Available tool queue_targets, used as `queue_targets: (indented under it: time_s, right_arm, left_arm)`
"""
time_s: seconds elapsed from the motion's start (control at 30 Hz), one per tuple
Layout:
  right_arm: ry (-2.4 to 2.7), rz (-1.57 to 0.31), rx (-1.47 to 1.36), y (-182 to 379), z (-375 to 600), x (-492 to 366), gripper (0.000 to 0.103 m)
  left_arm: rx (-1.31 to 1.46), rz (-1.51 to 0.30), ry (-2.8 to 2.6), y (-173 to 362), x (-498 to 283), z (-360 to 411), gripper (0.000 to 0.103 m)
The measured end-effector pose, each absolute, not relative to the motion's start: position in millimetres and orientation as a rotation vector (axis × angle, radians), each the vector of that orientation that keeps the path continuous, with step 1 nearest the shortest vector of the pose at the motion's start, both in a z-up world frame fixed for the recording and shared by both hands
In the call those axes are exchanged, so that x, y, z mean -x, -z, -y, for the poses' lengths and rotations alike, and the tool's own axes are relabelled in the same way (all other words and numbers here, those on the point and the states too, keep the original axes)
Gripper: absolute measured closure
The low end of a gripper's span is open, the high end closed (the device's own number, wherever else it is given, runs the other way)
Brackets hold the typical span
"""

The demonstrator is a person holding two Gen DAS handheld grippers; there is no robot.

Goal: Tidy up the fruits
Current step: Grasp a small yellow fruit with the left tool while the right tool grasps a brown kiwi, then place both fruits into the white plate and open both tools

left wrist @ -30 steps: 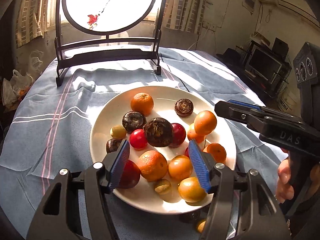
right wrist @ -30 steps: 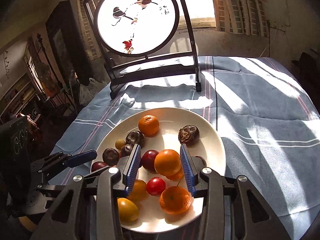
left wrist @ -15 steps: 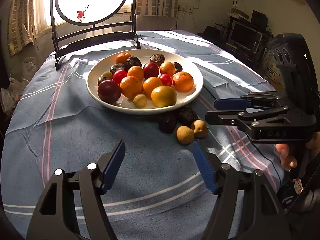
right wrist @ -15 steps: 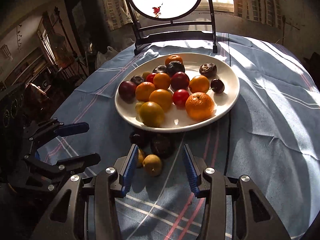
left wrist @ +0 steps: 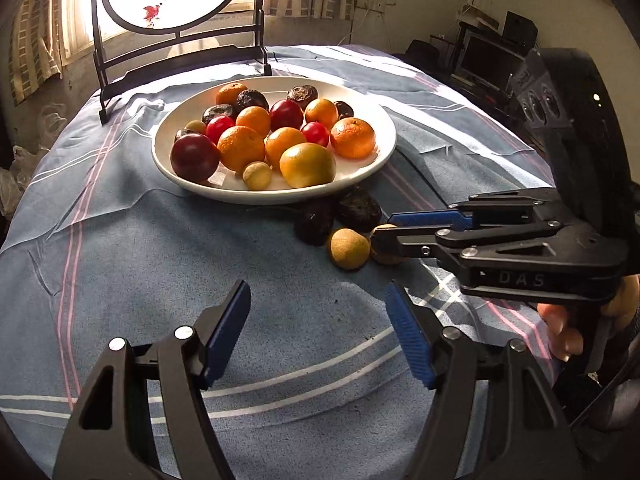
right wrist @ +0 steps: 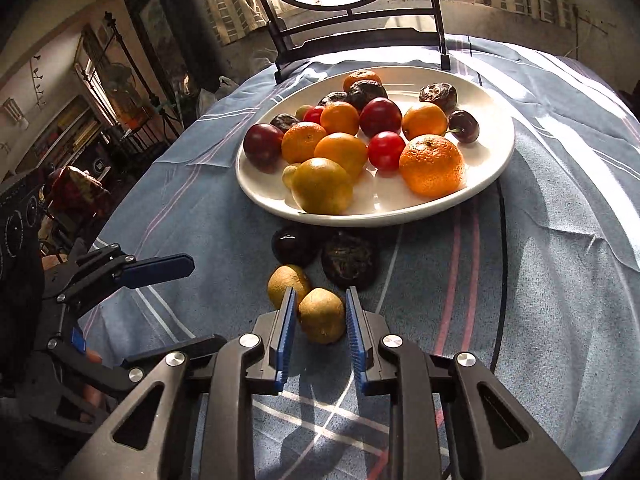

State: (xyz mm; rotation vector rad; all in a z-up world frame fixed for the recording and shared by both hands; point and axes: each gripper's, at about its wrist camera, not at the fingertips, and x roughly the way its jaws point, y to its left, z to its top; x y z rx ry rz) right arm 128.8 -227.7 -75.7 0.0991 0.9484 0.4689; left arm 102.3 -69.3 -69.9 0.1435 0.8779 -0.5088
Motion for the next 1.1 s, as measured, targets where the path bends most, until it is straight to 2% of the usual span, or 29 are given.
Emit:
queue_targets:
  time_s: [0.23,0.3,0.33,0.43,0.47,0.87,1.1]
  right_arm:
    - [-0.439,-0.827,-0.19,60,278,-105,0.078]
    - [-0.437,-0.829,-0.223,63,288,-104,0.078]
    - [-0.442,-0.825,-0.236,63,291,-104,0.078]
    - [-0.449,-0.811,-0.245,63,293,-104,0.078]
    - [-0.45,-0.81,-0.247,63,293,-104,0.078]
    - [-0.469,-0.808,-0.244,59,290,-105,0.078]
    - [-0.468,-0.802,-0.241,28,266,-152,0.078]
  left_arm:
    - [-0.151,-0.895,0.493,74,-118,94,0.036]
    - [-0.152,-0.92,0.49,79,-124,101,0.049]
    - [-0.155,-0.934,0.486,82,-127,105,0.058]
    - [-0.151,-0.953,0.469,88,-132,109,0.07]
    - [-0.139,-0.948,0.474,86,-132,108,0.077]
    - [-0.102,-0.821,0.505,54,-100,79,0.077]
    - [-0.062,-0.78,0.455,28,-145,59,0.077]
